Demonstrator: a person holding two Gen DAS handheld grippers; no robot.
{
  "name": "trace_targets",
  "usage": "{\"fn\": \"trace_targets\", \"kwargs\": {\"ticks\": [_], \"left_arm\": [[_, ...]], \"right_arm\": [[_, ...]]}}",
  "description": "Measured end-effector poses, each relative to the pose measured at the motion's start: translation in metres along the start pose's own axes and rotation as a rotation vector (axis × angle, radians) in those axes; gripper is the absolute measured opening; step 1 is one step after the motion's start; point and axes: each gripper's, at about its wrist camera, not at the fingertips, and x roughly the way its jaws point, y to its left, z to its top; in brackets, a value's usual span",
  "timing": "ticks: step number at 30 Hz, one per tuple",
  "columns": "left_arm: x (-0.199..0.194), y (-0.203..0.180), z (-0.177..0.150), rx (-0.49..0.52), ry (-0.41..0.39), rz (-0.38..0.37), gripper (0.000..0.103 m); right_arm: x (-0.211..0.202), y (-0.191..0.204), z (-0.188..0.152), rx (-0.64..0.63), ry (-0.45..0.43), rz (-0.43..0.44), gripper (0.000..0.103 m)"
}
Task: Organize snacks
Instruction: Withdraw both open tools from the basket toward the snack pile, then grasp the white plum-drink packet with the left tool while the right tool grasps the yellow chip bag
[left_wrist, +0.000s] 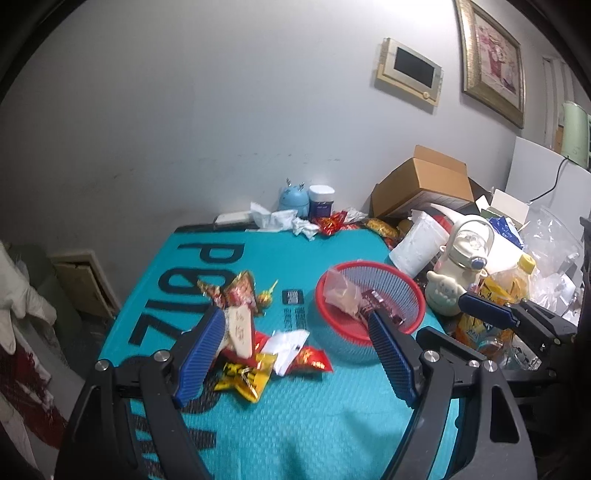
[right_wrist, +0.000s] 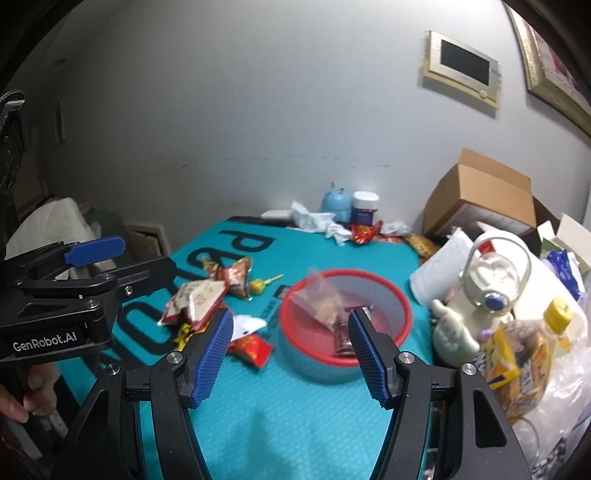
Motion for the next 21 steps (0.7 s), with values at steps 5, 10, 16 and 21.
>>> {"fn": "trace_targets", "kwargs": {"ticks": [5, 10, 16, 21], "left_arm": [[-0.001, 0.012, -0.016, -0.037, 0.022, 0.036, 0.079], [0.005, 0.027, -0.032, -0.082, 0.063, 0.064, 0.079], [0.017, 0.046, -0.046, -0.119, 0.114, 0.088, 0.079], [0.031, 0.063, -0.052, -0.156, 0.149, 0.085, 0.079]], "right_arm": [[0.007, 0.011, -0.008, -0.022, 0.029, 0.044, 0.065], [0.024, 0.02, -0.014, -0.035, 0.073, 0.09, 0.066], [0.05, 0.031, -0.021, -0.05, 0.128, 0.141, 0.069], [0.073, 0.039, -0.023, -0.054, 0.174, 0.17, 0.069]]}}
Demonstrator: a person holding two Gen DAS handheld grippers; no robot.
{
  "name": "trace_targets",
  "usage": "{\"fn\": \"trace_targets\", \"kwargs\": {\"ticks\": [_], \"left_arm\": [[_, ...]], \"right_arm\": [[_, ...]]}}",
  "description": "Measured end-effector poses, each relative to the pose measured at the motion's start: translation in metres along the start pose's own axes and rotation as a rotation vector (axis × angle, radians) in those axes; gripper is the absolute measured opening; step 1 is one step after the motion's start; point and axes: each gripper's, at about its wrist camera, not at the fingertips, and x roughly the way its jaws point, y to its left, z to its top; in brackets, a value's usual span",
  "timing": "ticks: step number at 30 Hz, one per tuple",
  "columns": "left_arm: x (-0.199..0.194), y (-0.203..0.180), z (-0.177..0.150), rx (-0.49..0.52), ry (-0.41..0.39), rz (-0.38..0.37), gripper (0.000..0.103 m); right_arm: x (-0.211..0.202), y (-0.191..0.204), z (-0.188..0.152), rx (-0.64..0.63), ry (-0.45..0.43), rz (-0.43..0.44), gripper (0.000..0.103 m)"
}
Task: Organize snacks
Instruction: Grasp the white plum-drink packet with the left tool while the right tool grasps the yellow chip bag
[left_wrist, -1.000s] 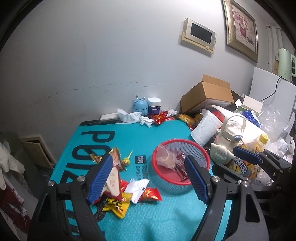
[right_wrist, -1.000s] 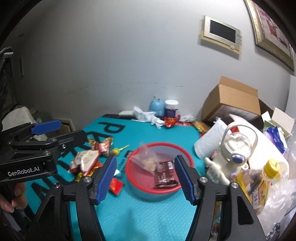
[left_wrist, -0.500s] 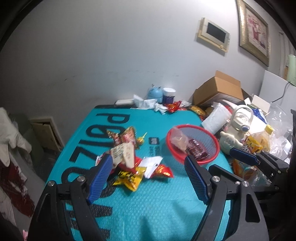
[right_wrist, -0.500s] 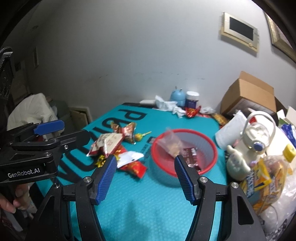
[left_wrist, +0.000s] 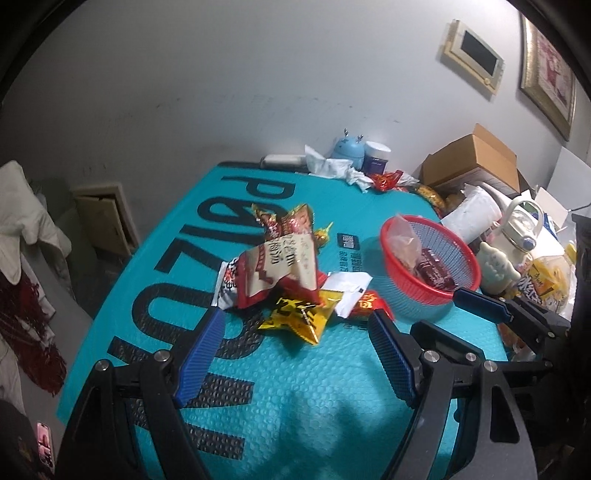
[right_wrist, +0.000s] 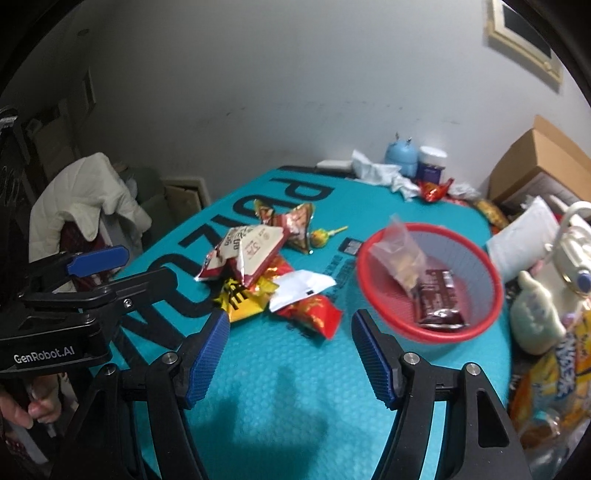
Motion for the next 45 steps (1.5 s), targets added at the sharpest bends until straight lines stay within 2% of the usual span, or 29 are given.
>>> {"fn": "trace_targets", "kwargs": {"ticks": [13, 21, 28, 35, 45], "left_arm": [[0.04, 0.032, 0.021, -0.078, 0.027, -0.042, 0.079], [0.077, 0.033, 0.034, -0.087, 0.084, -0.107, 0.079], [0.11, 0.031, 0.045, -0.068, 0.123, -0.093, 0.079], [0.143, 0.036, 0.045, -0.087, 0.191, -0.11, 0.079], [0.149, 0.032, 0.046, -0.062, 0.162, -0.138, 0.079]], "right_arm": [[0.052, -0.001, 0.017, 0.002, 0.077, 0.032, 0.069], [0.074, -0.011, 0.022, 0.02, 0.112, 0.023, 0.069], [0.089, -0.024, 0.021, 0.038, 0.137, 0.017, 0.069], [0.104, -0.031, 0.017, 0.055, 0.161, 0.033, 0.07], [0.105, -0.025, 0.015, 0.013, 0.145, 0.034, 0.075]]}}
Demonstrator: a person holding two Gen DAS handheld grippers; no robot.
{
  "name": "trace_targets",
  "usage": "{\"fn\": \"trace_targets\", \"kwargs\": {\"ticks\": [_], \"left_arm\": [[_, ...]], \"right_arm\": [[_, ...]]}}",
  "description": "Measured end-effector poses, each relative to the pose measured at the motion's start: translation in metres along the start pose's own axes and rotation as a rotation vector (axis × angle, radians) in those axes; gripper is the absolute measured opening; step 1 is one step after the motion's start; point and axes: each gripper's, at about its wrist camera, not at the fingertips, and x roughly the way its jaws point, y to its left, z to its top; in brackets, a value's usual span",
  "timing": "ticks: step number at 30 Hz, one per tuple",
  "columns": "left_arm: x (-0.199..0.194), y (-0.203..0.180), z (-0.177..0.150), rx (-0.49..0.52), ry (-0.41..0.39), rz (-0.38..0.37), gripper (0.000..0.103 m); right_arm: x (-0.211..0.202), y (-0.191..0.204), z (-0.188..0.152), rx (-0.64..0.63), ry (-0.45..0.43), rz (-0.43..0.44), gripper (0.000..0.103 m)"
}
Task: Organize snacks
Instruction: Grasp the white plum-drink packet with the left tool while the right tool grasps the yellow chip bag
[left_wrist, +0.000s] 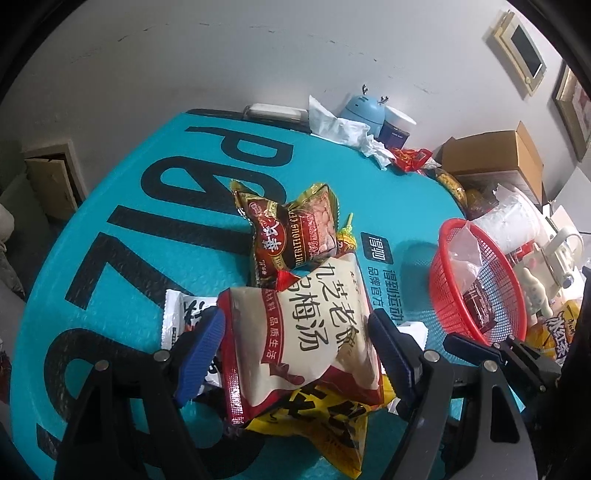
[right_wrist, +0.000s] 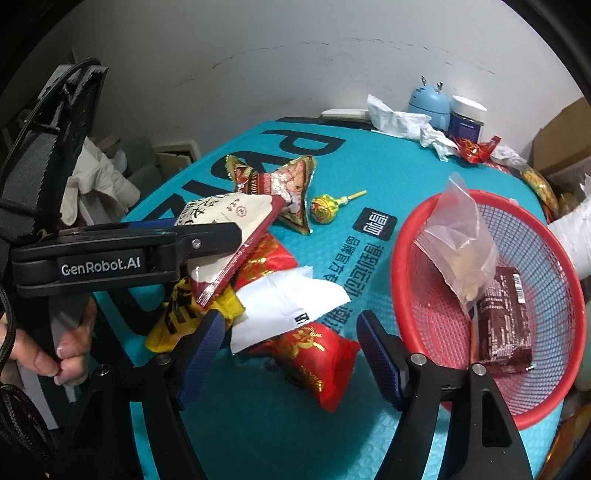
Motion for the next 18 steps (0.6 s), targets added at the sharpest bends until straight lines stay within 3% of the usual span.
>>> {"fn": "trace_targets", "kwargs": {"ticks": [3, 8, 18], "left_arm": [[-0.004, -0.002, -0.001, 0.022, -0.008, -0.007, 0.067], [-0.013, -0.004, -0.006, 0.033, -0.003, -0.024, 0.06], [-0.031, -0.004, -0.02, 0.032, 0.007, -0.051, 0.057]], "right_arm": [[-0.002, 0.002, -0.002, -0.009, -0.001, -0.012, 0.075], [-0.007, 0.004, -0.009, 0.004, 0.004, 0.032, 0.075], [-0.004, 0.001, -0.018, 0.036, 0.025, 0.056, 0.075]]}}
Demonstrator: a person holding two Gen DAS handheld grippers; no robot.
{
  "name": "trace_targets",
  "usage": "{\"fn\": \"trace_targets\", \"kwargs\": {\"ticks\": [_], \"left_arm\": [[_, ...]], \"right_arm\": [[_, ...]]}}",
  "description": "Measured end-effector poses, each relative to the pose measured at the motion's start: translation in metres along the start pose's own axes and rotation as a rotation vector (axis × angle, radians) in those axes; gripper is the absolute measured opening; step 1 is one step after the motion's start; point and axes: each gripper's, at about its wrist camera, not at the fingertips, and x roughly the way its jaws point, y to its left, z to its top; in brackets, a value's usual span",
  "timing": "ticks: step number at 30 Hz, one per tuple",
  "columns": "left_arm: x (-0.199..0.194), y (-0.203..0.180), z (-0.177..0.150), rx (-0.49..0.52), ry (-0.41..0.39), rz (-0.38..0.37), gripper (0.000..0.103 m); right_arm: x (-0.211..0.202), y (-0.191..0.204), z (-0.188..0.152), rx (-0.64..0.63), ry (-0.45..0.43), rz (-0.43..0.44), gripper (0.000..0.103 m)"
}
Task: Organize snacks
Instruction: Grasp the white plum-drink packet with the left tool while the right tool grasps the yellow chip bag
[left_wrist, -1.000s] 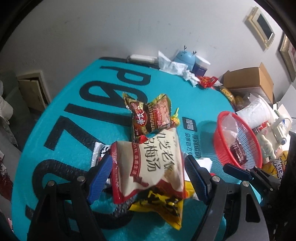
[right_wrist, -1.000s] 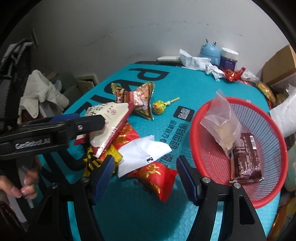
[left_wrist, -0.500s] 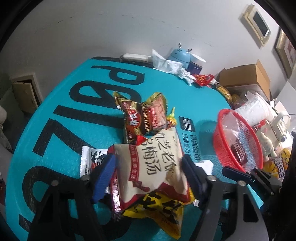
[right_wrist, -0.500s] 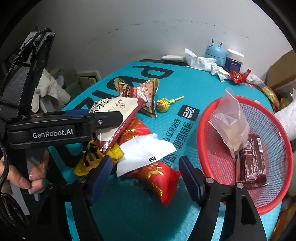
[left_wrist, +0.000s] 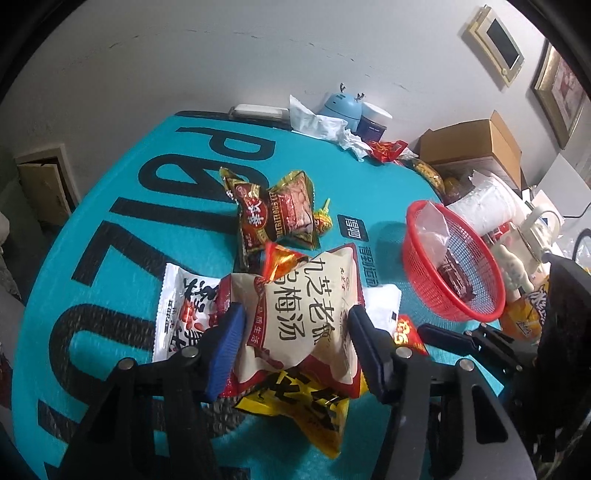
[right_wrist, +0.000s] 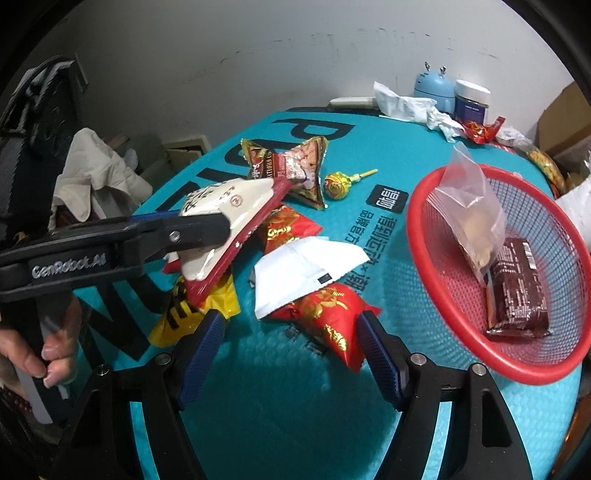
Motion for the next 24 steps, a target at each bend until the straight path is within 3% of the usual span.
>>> {"fn": "trace_targets", "kwargs": {"ticks": [12, 16, 21, 23, 24], "left_arm": [[-0.014, 0.0, -0.013, 0.024, 0.01, 0.005, 0.055], [0.001, -0.001, -0.011, 0.031, 0.049, 0.014, 0.067], [0.019, -0.007, -0.007, 0.062, 0.084, 0.022, 0.069], [0.028, -0.01, -0.005, 0.08, 0.105, 0.064, 0.088], [0.032, -0.01, -0.005, 0.077, 0.118, 0.07, 0.09]], "right_arm": [[-0.007, 0.006, -0.007, -0.024, -0.011, 0.018, 0.075], [-0.007, 0.005, -0.008, -0.025, -0.004, 0.018, 0.075], [-0.011, 0.002, -0.011, -0.017, -0.003, 0.008, 0.075], [-0.011, 0.0, -0.012, -0.012, 0.0, 0.008, 0.075], [-0.011, 0.0, -0.012, -0.011, 0.002, 0.007, 0.075]]}}
